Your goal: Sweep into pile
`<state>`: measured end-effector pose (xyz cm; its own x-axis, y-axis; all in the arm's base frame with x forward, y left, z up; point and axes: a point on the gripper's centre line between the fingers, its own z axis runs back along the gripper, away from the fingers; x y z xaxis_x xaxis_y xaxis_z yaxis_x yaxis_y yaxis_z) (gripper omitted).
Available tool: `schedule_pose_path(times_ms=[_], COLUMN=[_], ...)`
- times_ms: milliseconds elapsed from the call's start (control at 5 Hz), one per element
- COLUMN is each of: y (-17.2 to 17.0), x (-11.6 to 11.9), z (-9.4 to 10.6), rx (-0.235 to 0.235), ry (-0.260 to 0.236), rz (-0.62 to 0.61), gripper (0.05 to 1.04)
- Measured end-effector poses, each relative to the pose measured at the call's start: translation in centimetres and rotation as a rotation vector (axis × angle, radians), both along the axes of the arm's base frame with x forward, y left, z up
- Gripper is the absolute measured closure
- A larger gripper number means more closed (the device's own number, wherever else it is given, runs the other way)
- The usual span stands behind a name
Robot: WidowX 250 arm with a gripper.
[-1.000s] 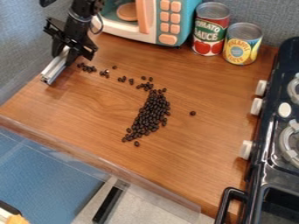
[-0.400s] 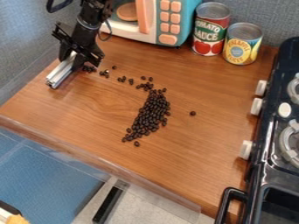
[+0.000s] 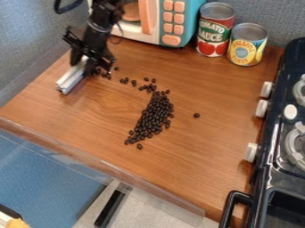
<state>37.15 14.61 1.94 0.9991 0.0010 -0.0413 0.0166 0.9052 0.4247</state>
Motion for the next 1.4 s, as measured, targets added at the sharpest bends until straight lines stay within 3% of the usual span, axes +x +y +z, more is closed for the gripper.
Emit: schedule_pose_path(times_ms=[1200, 1400], y=[-7.0, -8.8], x=[1.0, 0.9], z=[-0.1, 0.0], rx=[-0.009, -0.035], ry=[-0.035, -0.039], rz=[-0.184, -0.204], gripper=[0.72, 0.721])
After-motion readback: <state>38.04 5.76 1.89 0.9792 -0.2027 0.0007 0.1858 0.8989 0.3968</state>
